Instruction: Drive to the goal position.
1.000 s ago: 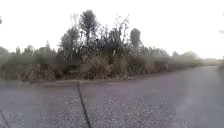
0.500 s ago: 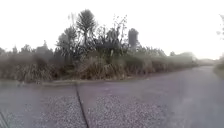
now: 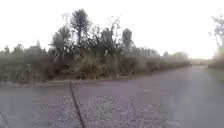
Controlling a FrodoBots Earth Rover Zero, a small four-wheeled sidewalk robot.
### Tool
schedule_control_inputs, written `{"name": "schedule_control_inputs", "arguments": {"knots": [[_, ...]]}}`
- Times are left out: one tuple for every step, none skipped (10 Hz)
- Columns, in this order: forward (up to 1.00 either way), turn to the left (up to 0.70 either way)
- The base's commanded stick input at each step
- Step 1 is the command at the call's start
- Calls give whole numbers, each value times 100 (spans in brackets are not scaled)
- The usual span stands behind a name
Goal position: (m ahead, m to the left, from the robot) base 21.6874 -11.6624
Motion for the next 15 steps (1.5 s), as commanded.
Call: {"name": "schedule_control_inputs", "arguments": {"knots": [[0, -45], [0, -45], [0, -45], [0, -45], [0, -45], [0, -45], [0, -45], [0, 0], [0, 0], [45, 0], [45, 0], [45, 0], [45, 0], [45, 0], [45, 0]]}}
